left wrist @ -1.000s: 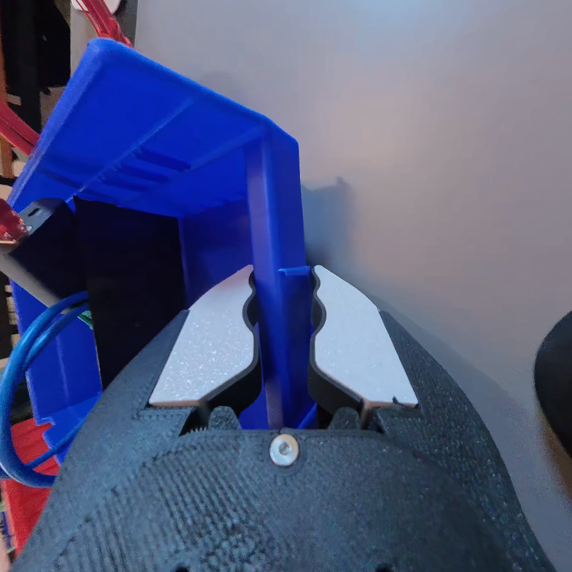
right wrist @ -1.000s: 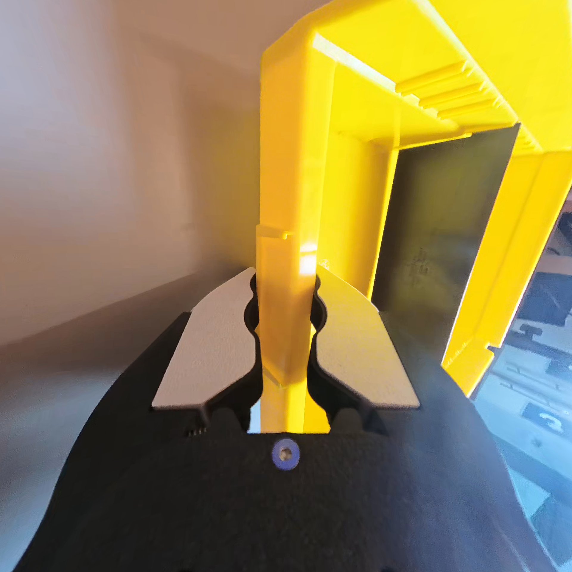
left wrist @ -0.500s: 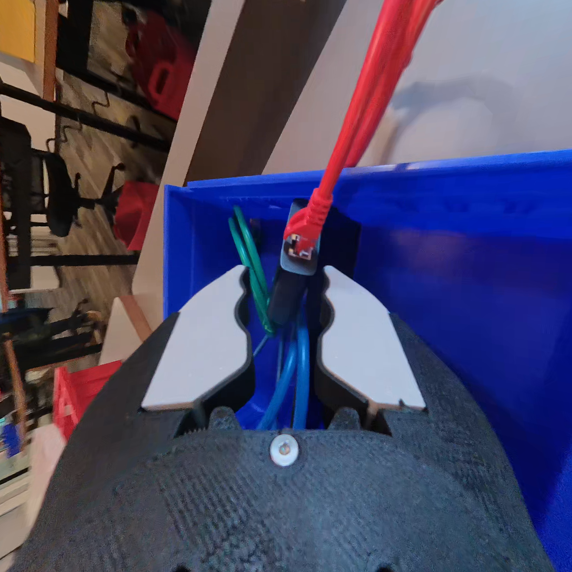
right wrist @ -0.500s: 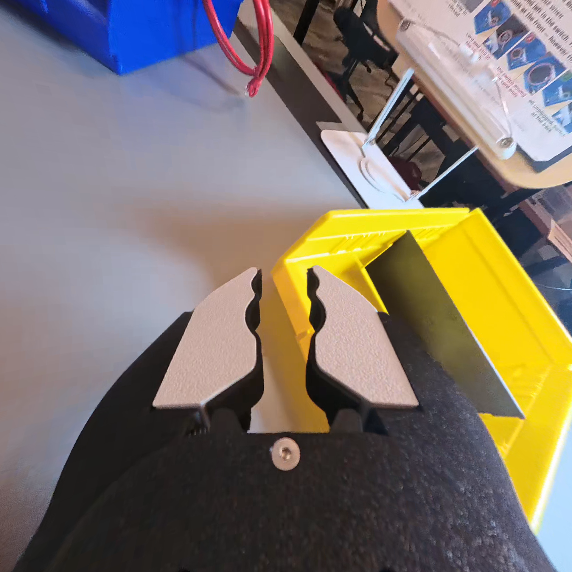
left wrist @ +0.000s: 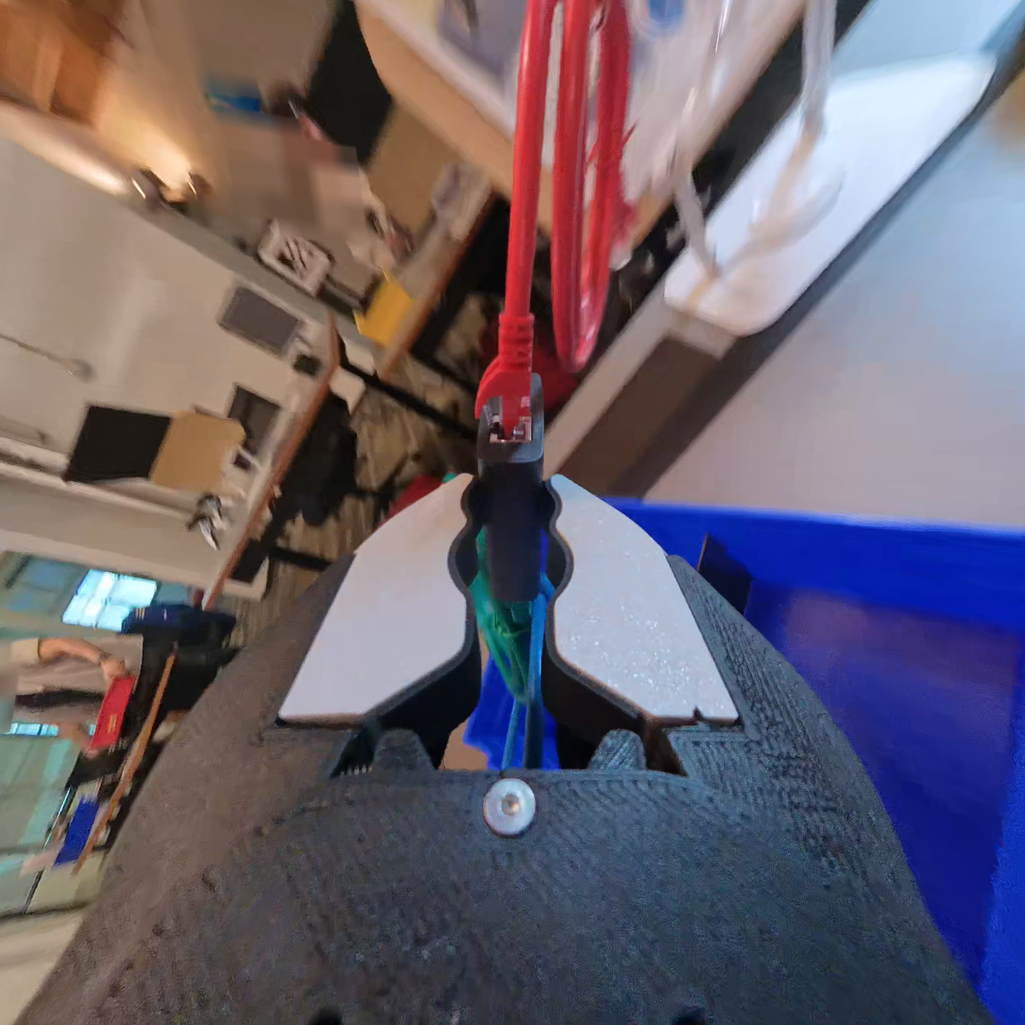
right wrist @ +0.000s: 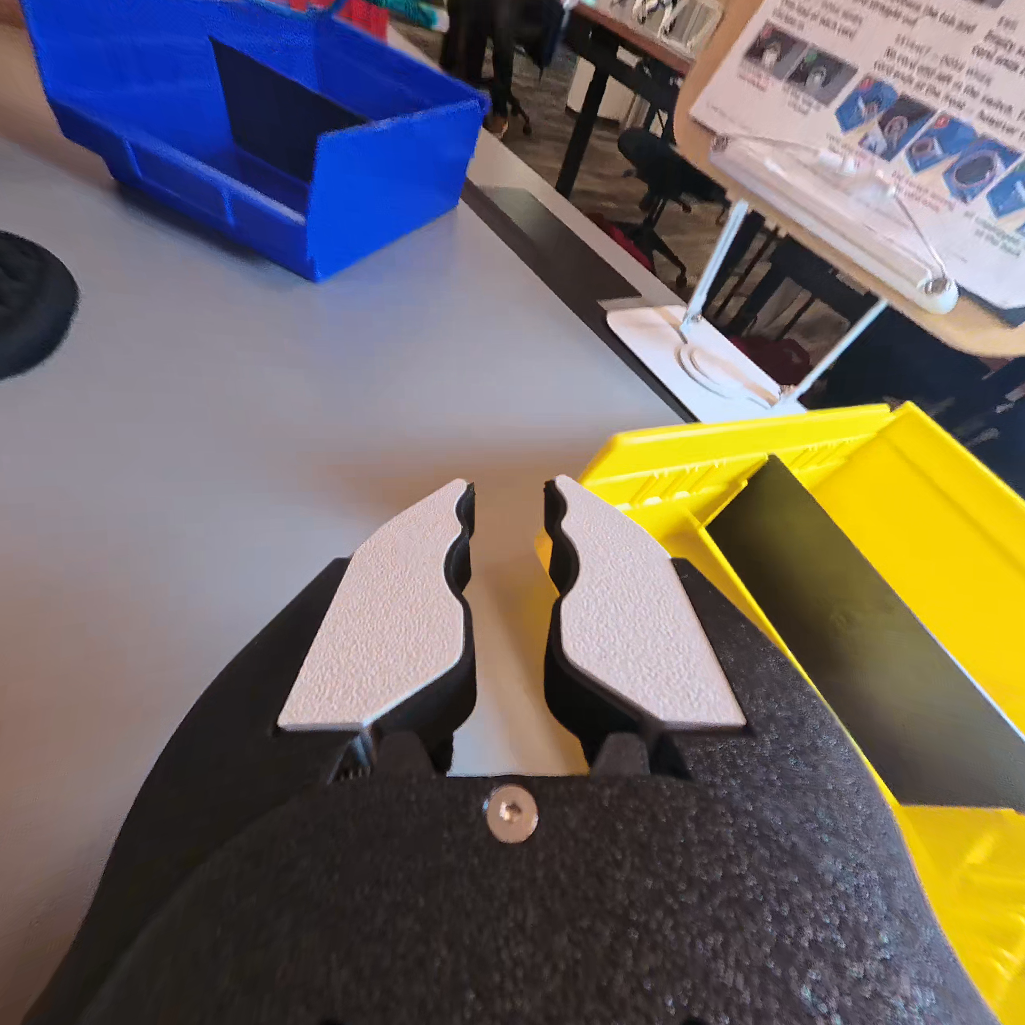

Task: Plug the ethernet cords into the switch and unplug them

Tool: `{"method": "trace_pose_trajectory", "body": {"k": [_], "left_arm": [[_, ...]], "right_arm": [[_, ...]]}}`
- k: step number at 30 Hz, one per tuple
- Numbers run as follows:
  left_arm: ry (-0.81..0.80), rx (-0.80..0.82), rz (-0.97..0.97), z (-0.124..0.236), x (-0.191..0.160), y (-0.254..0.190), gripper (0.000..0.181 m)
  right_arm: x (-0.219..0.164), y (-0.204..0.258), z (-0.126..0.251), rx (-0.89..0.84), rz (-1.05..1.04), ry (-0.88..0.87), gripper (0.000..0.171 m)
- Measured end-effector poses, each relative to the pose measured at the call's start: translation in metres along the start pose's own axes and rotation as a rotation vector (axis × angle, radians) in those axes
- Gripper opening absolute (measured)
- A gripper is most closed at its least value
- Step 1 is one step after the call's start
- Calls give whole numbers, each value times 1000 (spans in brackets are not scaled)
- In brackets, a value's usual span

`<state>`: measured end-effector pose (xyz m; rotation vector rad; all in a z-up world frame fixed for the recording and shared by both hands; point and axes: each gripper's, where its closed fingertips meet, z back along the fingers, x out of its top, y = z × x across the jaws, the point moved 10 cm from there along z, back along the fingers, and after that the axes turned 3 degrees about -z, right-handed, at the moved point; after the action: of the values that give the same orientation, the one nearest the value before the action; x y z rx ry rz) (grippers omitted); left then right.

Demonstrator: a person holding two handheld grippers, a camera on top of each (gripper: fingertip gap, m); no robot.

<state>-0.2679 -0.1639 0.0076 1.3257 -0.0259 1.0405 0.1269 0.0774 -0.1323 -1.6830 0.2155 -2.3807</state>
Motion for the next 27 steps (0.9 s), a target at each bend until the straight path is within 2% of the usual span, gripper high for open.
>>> {"method": "trace_pose_trajectory", "body": {"k": [1, 4, 8, 12, 16, 18, 20, 22, 27], "left_arm": [[-74, 17, 9, 14, 16, 3, 21], [-320, -29, 71, 53, 62, 0, 21], [-616, -310, 206, 76, 107, -41, 21], [-770, -645, 322, 73, 126, -117, 20], [-935, -891, 287, 57, 139, -176, 21], [-977, -977, 297, 49, 147, -186, 20], [-1051, -1038, 287, 43, 151, -187, 20], [-1069, -1058, 283, 38, 150, -191, 20], [-964, -952, 145, 39, 135, -200, 20]], "right_arm": [[6, 3, 0, 13, -7, -27, 24], [36, 11, -3, 71, -40, -130, 24], [82, 25, -4, 89, 36, -259, 26], [104, 36, -3, 32, 150, -326, 37], [94, 47, -2, 123, 208, -367, 43], [87, 51, -3, 146, 245, -352, 37], [84, 50, 2, 133, 279, -395, 35], [83, 50, 5, 108, 323, -364, 34], [73, 49, 4, 86, 408, -162, 25]]}}
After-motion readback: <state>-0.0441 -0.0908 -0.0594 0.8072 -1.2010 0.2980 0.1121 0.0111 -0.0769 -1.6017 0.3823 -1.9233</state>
